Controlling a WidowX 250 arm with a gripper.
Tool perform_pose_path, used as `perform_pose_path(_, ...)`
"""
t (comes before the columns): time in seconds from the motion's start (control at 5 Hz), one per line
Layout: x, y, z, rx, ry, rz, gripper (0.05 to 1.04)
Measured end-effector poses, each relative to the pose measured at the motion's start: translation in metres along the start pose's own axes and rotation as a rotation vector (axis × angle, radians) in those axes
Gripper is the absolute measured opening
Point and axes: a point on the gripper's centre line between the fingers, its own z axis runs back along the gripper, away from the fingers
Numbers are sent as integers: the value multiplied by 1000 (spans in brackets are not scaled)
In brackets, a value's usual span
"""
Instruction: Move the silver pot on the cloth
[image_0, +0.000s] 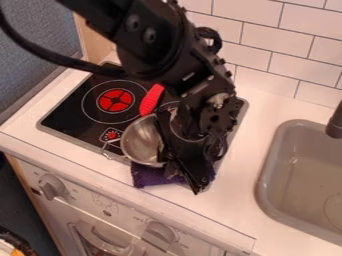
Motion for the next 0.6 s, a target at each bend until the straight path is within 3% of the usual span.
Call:
perform_pose_path(0.4,2,4,-1,1,5,16,879)
perform_pose_path(0.6,3,9,-1,-10,4,28,1022)
